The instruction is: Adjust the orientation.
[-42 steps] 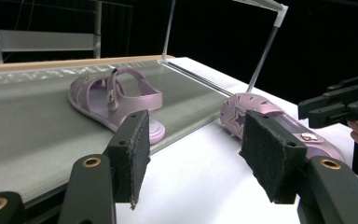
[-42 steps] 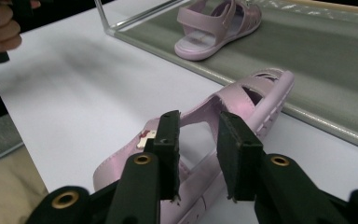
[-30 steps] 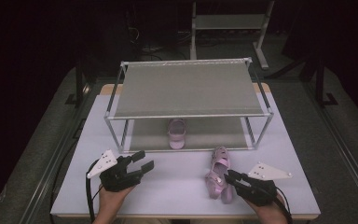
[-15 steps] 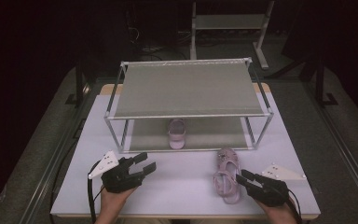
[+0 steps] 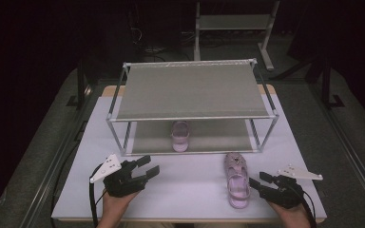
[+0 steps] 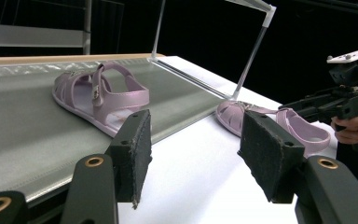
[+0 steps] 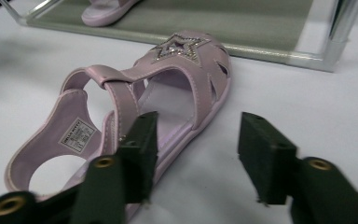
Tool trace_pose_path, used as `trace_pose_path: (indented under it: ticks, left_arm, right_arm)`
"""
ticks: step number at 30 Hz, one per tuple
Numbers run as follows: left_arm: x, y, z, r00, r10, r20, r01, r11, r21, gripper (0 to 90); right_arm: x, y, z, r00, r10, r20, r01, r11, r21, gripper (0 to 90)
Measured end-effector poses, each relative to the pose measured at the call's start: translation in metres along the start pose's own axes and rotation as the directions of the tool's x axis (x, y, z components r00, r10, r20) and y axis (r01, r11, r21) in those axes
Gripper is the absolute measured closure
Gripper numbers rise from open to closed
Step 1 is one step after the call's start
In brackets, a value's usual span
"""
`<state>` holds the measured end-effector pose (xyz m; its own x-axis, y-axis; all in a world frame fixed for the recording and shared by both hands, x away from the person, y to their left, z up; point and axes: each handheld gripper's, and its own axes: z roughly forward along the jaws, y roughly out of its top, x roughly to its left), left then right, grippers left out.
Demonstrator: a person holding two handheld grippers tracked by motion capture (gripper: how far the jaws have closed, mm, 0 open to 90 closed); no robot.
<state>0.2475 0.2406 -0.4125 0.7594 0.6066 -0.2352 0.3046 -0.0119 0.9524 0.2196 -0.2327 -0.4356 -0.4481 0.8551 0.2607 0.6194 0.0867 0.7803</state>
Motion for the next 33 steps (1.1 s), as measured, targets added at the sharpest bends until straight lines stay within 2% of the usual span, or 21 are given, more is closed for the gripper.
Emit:
trace_pose_path:
  ticks: [2,8,12,15,19,23,25,27,33]
  left_arm:
    - [0.0,0.0,0.0,1.0,0.0,0.0,0.0,1.0,-0.001,43.1]
    - [-0.001,0.0,0.001,1.0,0.001,0.004,-0.001,1.0,0.003,43.1]
    - [-0.001,-0.001,0.002,0.9999,0.007,0.007,-0.007,1.0,0.005,43.1]
    - [-0.001,-0.001,0.002,1.0,0.007,0.006,-0.007,1.0,0.006,43.1]
    - [-0.001,-0.001,0.002,1.0,0.008,0.006,-0.008,1.0,0.004,43.1]
    - [-0.001,-0.001,0.003,0.9999,0.009,0.005,-0.009,0.9999,0.004,43.1]
    - [-0.001,-0.002,0.003,0.9999,0.008,0.01,-0.008,1.0,0.005,43.0]
    - [-0.001,-0.002,0.004,0.9999,0.007,0.014,-0.007,1.0,0.003,43.0]
    - [-0.002,-0.002,0.004,0.9999,0.007,0.016,-0.007,1.0,0.001,43.0]
  right_arm:
    - [-0.002,-0.001,-0.004,0.9994,0.028,-0.02,-0.028,1.0,-0.008,37.8]
    - [0.002,-0.002,-0.016,0.9944,0.046,-0.095,-0.05,0.998,-0.046,32.2]
    - [0.009,0.0,-0.015,0.9892,0.028,-0.144,-0.034,0.998,-0.045,31.4]
    - [0.014,0.0,-0.012,0.9888,0.012,-0.149,-0.017,0.999,-0.036,35.4]
    - [0.019,-0.004,-0.006,0.9924,-0.013,-0.123,0.012,1.0,-0.009,43.3]
    - [0.024,-0.006,-0.003,0.9958,-0.003,-0.091,0.003,1.0,0.002,49.2]
    - [0.027,-0.006,-0.002,0.9969,0.005,-0.079,-0.005,1.0,-0.001,49.6]
    - [0.028,-0.007,-0.001,0.9987,-0.006,-0.05,0.006,1.0,-0.01,49.4]
    - [0.028,-0.007,-0.001,0.9991,0.029,-0.03,-0.029,1.0,-0.003,56.6]
